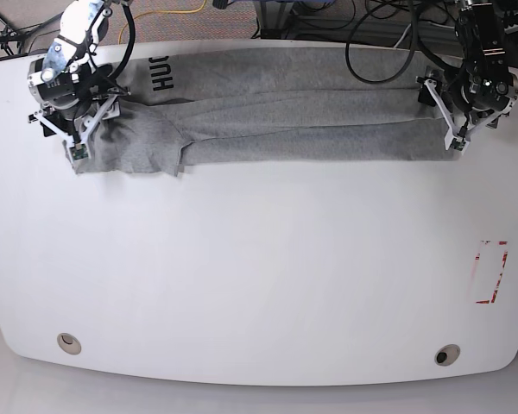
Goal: Fold the T-shirt properly
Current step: 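Lay the folded hem onto the collar with both grippers and release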
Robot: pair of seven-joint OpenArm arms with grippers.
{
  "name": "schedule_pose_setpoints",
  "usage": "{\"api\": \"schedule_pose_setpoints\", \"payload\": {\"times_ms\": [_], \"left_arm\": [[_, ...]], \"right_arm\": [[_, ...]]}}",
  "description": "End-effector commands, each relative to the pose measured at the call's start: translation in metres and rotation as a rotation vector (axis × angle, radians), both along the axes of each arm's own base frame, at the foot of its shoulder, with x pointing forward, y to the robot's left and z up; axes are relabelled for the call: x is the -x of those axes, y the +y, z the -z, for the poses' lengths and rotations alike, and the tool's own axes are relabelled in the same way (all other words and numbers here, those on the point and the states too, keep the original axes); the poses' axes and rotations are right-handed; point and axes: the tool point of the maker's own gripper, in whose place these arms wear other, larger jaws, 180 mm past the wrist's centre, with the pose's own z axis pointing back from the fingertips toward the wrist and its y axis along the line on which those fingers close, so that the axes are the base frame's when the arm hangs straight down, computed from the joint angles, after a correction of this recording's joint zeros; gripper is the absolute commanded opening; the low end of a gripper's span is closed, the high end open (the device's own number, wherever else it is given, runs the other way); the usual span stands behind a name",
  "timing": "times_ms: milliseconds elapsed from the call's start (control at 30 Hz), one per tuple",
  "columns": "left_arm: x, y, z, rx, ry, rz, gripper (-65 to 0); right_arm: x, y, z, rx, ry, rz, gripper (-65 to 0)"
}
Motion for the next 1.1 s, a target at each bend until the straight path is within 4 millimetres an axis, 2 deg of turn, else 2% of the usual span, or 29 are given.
{"api": "schedule_pose_setpoints", "payload": {"times_ms": [0, 133, 300, 500, 633, 733, 800, 933, 967, 1000, 1067], "left_arm": [[-0.023, 0.002, -0.025, -0.030, -0.094, 0.018, -15.8], [-0.035, -0.005, -0.048, -0.046, -0.168, 0.045, -15.6], [-0.047, -0.019, -0.055, -0.010, -0.210, 0.035, -15.6], [-0.036, -0.025, -0.045, 0.012, -0.187, 0.027, -15.8], [-0.038, -0.029, -0.044, 0.034, -0.215, 0.015, -15.8], [-0.024, -0.029, -0.034, 0.047, -0.195, -0.004, -15.8], [-0.022, -0.029, -0.029, 0.058, -0.188, -0.012, -16.0], [-0.021, -0.028, -0.023, 0.068, -0.185, -0.018, -20.0], [-0.021, -0.028, -0.020, 0.073, -0.186, -0.019, -23.3], [-0.019, -0.027, -0.020, 0.072, -0.183, -0.022, -24.3], [-0.013, -0.025, -0.012, 0.079, -0.170, -0.027, -29.3]], "right_arm": [[-0.017, -0.013, -0.026, -0.052, -0.140, 0.054, -23.3], [-0.024, -0.006, -0.036, -0.149, -0.217, 0.056, -23.3], [-0.032, 0.011, -0.043, -0.244, -0.276, 0.018, -23.5], [-0.016, 0.013, -0.032, -0.261, -0.218, 0.021, -23.5], [-0.012, 0.015, -0.029, -0.268, -0.207, 0.020, -23.5], [-0.002, 0.017, -0.021, -0.275, -0.175, 0.023, -23.5], [-0.005, 0.028, -0.018, -0.288, -0.166, -0.009, -24.3], [-0.012, 0.052, -0.015, -0.319, -0.171, -0.083, -31.2], [-0.013, 0.059, -0.014, -0.327, -0.170, -0.107, -36.5], [-0.012, 0.061, -0.014, -0.329, -0.169, -0.113, -38.2], [-0.011, 0.065, -0.012, -0.338, -0.169, -0.123, -46.6]]}}
